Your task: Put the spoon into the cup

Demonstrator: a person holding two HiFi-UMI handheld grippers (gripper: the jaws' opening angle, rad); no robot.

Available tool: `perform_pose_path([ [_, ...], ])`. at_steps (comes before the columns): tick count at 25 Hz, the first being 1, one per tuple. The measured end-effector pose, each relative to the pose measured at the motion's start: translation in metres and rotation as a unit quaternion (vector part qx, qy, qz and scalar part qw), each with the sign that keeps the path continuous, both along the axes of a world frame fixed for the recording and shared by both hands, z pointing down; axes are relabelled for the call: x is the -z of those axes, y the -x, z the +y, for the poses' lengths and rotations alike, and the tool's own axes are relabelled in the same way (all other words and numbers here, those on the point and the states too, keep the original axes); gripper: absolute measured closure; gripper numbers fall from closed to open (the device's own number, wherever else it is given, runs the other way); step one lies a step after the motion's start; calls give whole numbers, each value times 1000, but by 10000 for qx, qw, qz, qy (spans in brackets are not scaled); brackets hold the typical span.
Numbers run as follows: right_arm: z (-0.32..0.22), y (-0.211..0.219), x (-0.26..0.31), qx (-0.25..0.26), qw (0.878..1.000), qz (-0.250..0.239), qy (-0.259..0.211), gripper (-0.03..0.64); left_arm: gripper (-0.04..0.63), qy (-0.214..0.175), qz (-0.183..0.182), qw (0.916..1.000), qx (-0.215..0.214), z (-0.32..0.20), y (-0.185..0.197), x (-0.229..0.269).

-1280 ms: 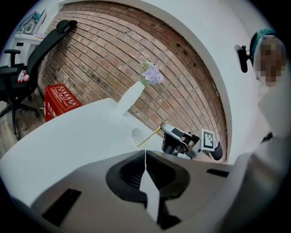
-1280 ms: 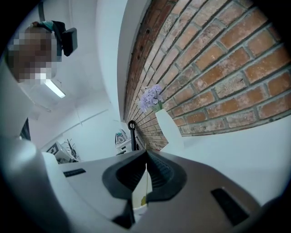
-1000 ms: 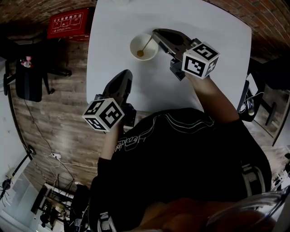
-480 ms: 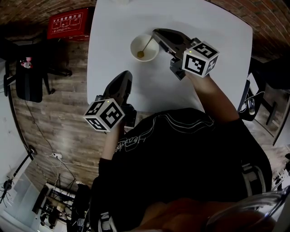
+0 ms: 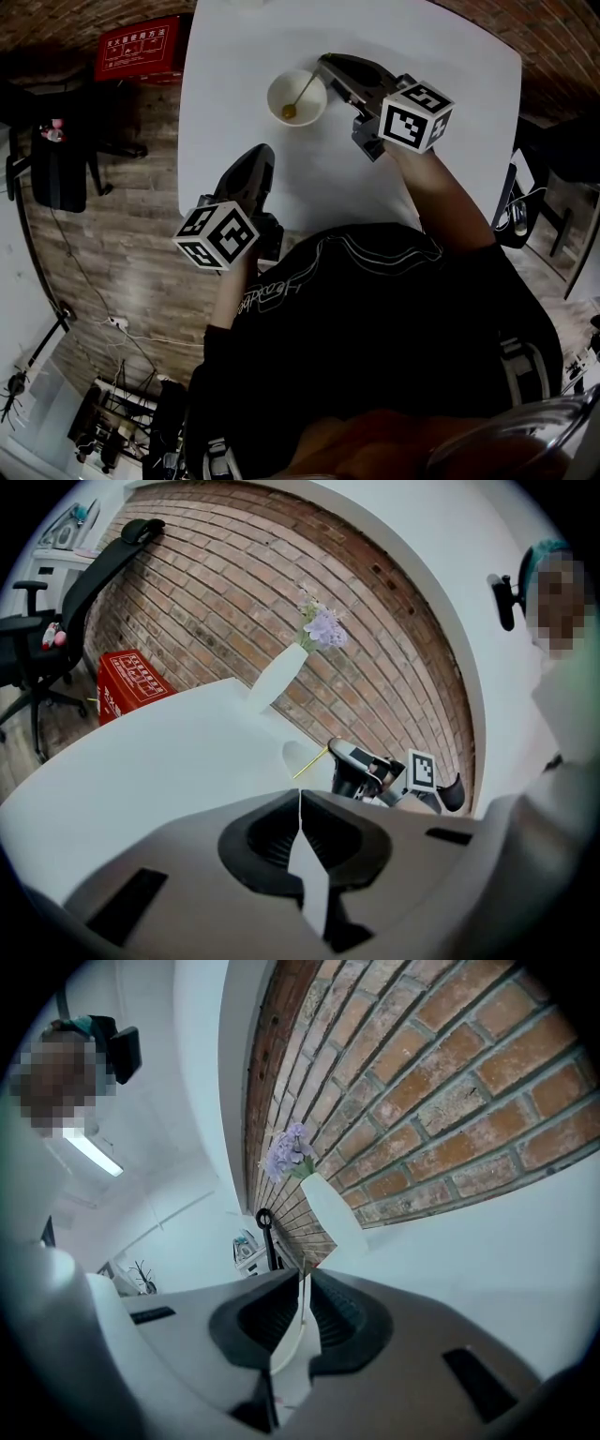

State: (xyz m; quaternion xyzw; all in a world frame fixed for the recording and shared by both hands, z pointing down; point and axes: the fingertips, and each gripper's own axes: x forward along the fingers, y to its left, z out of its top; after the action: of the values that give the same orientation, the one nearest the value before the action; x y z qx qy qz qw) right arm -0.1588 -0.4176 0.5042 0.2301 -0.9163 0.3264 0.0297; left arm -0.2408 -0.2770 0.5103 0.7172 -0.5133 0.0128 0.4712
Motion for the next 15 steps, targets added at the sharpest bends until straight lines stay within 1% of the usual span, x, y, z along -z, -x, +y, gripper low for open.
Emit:
perform_pose_path([
  [3,-3,-4,1,-122,9999,-26,-5,601,588,-2,-17,10000,-19,2,0,1],
  [5,-5,-7,4,-189,9998,-47,2,555,588,-38,-35,10000,-29,2,0,5],
  [6,-7,-9,5,-227,9997,-65,18,546,588,-72,-45,10000,-51,3,-1,7],
  [9,-9,-19,10,-390,9991,-158,104,534,588,-199,-70,9996,-169,5,-4,15],
  [12,-7,-30,23,-529,9984,-195,-3,523,588,-347,-104,9990,-255,8,-5,25],
  [15,5,-39,54,-564,9962,-614,-267,529,588,-557,-276,9973,-385,13,-9,35],
])
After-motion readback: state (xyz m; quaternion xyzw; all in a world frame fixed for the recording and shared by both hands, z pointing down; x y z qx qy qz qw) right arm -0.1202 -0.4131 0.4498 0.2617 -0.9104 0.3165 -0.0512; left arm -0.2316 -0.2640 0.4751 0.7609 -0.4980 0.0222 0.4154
